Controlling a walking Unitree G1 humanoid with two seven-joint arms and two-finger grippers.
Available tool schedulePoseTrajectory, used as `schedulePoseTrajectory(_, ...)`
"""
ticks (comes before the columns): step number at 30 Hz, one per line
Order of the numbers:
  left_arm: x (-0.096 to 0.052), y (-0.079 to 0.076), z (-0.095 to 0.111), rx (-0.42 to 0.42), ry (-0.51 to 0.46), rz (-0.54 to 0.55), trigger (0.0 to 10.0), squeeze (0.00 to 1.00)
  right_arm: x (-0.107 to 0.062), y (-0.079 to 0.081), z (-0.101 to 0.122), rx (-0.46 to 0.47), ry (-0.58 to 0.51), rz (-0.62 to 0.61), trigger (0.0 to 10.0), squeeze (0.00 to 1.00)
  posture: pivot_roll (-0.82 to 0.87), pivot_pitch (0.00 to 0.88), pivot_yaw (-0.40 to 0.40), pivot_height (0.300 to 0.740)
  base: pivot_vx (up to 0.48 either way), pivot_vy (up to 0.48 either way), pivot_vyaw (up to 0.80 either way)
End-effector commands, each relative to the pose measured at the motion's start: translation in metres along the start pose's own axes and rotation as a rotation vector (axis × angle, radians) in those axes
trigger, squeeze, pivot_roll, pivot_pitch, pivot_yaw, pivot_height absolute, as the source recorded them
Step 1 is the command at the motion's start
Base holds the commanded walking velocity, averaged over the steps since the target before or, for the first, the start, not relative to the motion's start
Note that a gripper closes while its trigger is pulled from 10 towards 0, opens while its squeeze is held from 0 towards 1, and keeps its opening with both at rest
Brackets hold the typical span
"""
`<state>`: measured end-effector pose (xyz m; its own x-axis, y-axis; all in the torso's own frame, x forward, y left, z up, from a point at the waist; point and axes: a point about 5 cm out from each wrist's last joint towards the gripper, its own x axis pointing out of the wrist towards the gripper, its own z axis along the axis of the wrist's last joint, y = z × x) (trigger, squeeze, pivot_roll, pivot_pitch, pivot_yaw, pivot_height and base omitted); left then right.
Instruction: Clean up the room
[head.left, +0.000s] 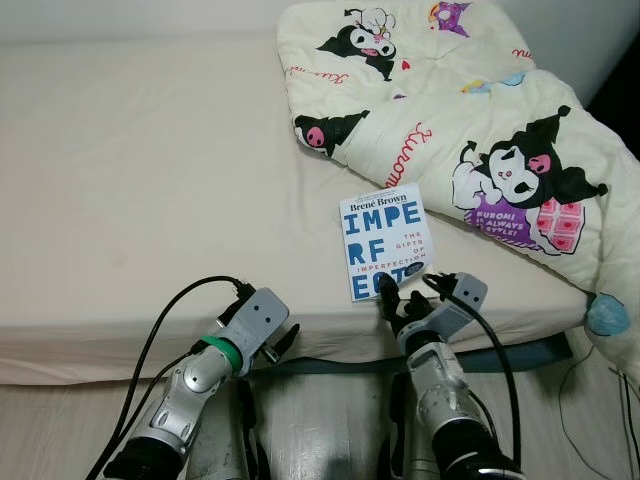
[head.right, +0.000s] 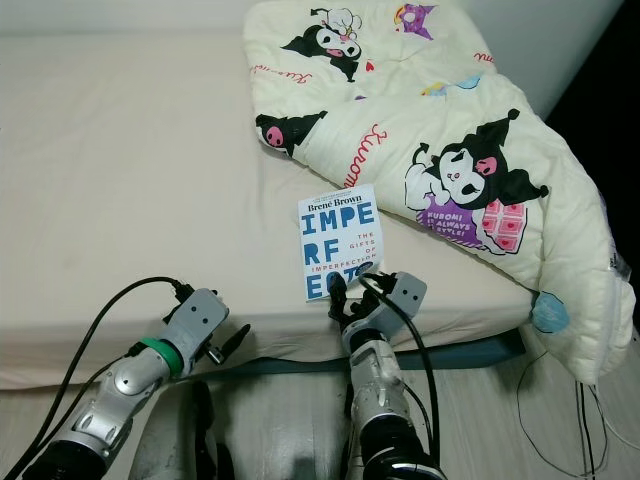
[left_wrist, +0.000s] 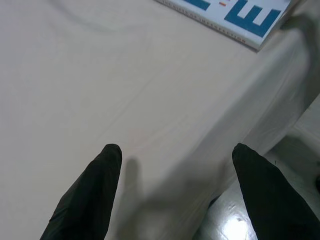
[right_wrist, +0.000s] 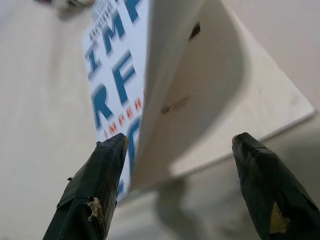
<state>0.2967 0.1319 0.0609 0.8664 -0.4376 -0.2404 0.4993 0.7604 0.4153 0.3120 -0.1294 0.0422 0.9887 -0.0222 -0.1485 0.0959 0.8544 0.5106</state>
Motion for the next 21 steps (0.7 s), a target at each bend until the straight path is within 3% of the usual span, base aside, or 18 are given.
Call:
schedulePoseTrajectory(1, -0.005, -0.004, -0.009, -0.008, 0.039, -0.015, 10.0, 0.0, -0.009, -0.008, -0.015, -0.022, 0.055, -0.058, 10.0, 0.0, 0.07, 0.177, 0.091, 0.576, 0.0, 0.0, 0.0)
schedulePoseTrajectory(4, -0.005, -0.007, -0.009, -0.008, 0.038, -0.027, 10.0, 0.0, -0.013, -0.012, -0.019, -0.04, 0.045, -0.114, 10.0, 0.0, 0.06, 0.183, 0.096, 0.576, 0.0, 0.0, 0.0)
schedulePoseTrajectory(10, -0.002, -0.007, -0.005, -0.004, 0.03, -0.035, 10.0, 0.0, -0.013, -0.03, -0.02, 0.075, 0.065, -0.182, 10.0, 0.0, 0.07, 0.184, 0.105, 0.576, 0.0, 0.0, 0.0)
schedulePoseTrajectory(13, -0.002, -0.005, -0.005, -0.002, 0.03, -0.03, 10.0, 0.0, -0.008, -0.035, -0.009, 0.118, 0.023, -0.15, 10.0, 0.0, 0.08, 0.185, 0.114, 0.576, 0.0, 0.0, 0.0)
schedulePoseTrajectory(16, -0.004, -0.004, -0.005, 0.005, 0.032, -0.03, 10.0, 0.0, 0.003, -0.032, 0.012, 0.171, -0.056, -0.037, 10.0, 0.0, 0.08, 0.183, 0.119, 0.576, 0.0, 0.0, 0.0)
schedulePoseTrajectory(21, -0.004, -0.003, -0.005, 0.006, 0.033, -0.028, 10.0, 0.0, 0.008, -0.029, 0.018, 0.205, -0.059, 0.014, 10.0, 0.0, 0.09, 0.183, 0.123, 0.576, 0.0, 0.0, 0.0)
